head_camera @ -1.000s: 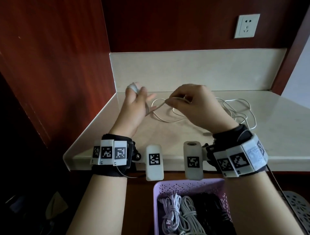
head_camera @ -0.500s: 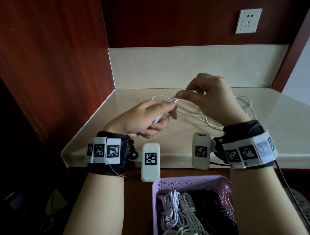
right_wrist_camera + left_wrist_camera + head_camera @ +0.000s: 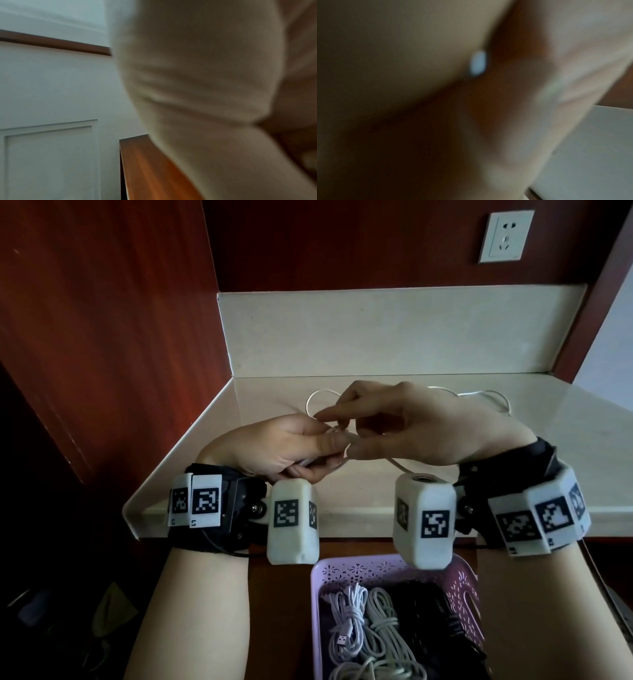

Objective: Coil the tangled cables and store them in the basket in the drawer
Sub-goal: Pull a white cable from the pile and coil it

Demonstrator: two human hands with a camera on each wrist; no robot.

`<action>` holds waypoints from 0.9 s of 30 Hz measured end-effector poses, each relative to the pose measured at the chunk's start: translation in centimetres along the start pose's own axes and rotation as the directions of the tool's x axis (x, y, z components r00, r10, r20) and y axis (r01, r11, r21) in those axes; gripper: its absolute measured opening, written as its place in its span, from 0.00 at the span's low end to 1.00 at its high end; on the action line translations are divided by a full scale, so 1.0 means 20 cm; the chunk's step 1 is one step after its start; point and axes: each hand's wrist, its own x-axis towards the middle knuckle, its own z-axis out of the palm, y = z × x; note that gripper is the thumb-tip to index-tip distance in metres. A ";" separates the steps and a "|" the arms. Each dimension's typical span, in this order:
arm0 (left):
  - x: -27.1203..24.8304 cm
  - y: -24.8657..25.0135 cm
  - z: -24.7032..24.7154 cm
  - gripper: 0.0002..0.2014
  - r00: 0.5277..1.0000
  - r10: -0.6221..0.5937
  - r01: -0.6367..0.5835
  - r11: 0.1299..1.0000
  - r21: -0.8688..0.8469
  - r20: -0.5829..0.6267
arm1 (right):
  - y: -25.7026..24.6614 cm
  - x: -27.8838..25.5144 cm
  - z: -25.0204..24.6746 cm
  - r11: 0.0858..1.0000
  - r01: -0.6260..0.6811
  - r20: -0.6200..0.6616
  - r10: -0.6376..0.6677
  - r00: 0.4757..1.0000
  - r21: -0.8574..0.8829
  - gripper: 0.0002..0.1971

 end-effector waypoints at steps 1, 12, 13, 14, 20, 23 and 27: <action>-0.01 0.00 0.00 0.20 1.000 0.012 -0.012 1.000 -0.013 0.018 | 0.00 0.00 0.00 1.000 -0.018 -0.013 0.018 1.000 0.013 0.23; 0.06 0.03 0.03 0.20 0.993 -0.027 0.025 1.000 -0.019 -0.117 | -0.04 0.01 0.00 0.932 -0.280 -0.165 0.246 0.955 -0.230 0.07; 0.08 0.03 0.04 0.21 0.987 -0.030 0.025 0.999 -0.034 -0.156 | -0.04 0.01 0.00 0.926 -0.282 -0.184 0.240 0.953 -0.250 0.06; 0.09 0.03 0.04 0.21 0.978 -0.032 0.024 0.999 -0.040 -0.205 | -0.03 0.01 0.00 0.922 -0.280 -0.203 0.230 0.952 -0.268 0.05; 0.12 0.00 0.02 0.17 0.893 0.060 -0.043 0.998 0.048 -0.447 | -0.04 0.02 -0.01 0.880 -0.203 -0.251 0.100 0.963 -0.429 0.06; 0.12 -0.01 0.01 0.27 0.901 0.115 -0.071 0.990 0.121 -0.418 | -0.05 0.02 -0.01 0.880 -0.143 -0.230 0.039 0.972 -0.452 0.06; 0.12 -0.01 0.03 0.47 0.987 -0.006 0.027 0.991 0.128 -0.158 | -0.07 -0.01 -0.03 0.914 -0.086 -0.208 0.002 0.978 -0.396 0.06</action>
